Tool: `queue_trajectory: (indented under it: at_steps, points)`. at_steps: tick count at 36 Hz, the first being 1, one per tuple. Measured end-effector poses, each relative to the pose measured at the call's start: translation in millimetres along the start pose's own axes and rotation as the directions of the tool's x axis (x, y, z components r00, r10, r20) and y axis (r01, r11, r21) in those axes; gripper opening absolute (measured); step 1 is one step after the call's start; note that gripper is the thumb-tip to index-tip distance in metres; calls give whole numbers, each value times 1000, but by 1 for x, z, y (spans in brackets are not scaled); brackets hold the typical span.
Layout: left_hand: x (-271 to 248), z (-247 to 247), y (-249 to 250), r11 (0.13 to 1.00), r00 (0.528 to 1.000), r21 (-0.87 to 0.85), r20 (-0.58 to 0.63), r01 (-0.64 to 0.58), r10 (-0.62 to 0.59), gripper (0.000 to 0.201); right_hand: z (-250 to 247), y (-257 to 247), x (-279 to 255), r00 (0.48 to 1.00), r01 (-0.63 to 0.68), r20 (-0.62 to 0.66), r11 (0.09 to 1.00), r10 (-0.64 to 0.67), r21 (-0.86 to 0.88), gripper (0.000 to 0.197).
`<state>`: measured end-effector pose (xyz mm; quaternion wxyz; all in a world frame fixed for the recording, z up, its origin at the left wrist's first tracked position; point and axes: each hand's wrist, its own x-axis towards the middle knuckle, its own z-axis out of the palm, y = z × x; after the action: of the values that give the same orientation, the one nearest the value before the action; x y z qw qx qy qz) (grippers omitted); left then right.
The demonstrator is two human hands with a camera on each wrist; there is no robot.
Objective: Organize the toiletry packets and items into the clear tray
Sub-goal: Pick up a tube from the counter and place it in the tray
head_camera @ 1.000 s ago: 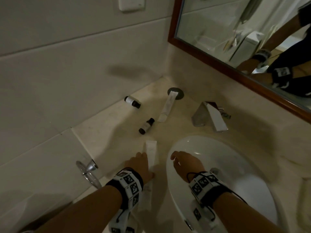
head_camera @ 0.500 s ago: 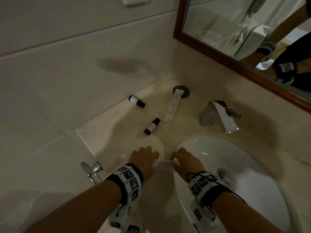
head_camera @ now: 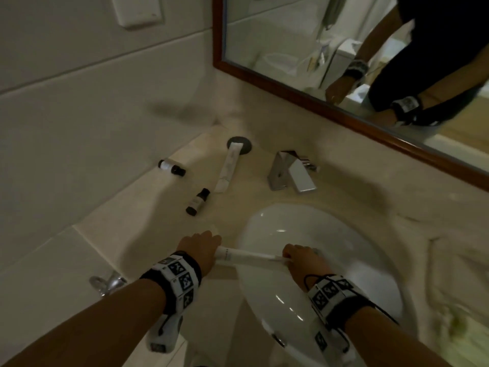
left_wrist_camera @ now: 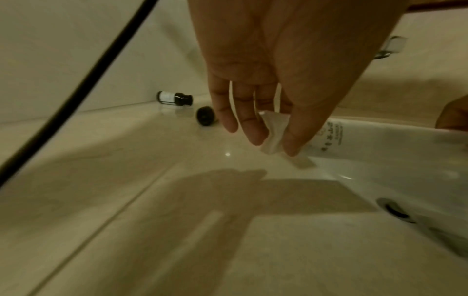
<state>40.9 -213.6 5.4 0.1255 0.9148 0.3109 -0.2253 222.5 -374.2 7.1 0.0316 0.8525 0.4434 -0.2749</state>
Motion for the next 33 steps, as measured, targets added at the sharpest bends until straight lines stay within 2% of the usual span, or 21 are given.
queue_trajectory:
  at_steps: [4, 7, 10, 18, 21, 24, 27, 30, 33]
  points:
    - [2, -8, 42, 996, 995, -23, -44, -87, 86, 19, -6, 37, -29, 996, -81, -40, 996, 82, 41, 14]
    - [4, -10, 79, 987, 986, -42, -66, -157, 155, 19, -8, 68, -57, 988, -140, -47, 987, 144, 82, 23]
    - [5, -11, 118, 973, 972, -50, -71, -226, 222, 19, -8, 102, -83, 974, -205, -82, 974, 213, 98, 22]
    - [-3, -11, 226, 926, 931, -99, -61, -364, 359, 21, 1, 191, -154, 906, -370, -134, 904, 402, 217, 24]
    - [-14, -12, 265, 893, 906, -156, -98, -422, 411, 12, 3, 220, -181, 880, -406, -156, 881, 449, 242, 22]
    - [-22, -10, 300, 867, 873, -116, -134, -484, 469, 7, 6, 246, -204, 853, -447, -172, 860, 493, 248, 22]
    - [-24, -4, 329, 846, 841, -52, -158, -530, 517, 14, 9, 268, -224, 818, -491, -191, 832, 543, 259, 20]
    - [-28, 5, 360, 829, 828, -44, -103, -557, 551, 7, 19, 291, -247, 800, -515, -180, 809, 572, 283, 20]
    - [-35, 16, 385, 815, 813, -6, -71, -579, 578, 16, 30, 309, -268, 796, -537, -150, 799, 586, 270, 22]
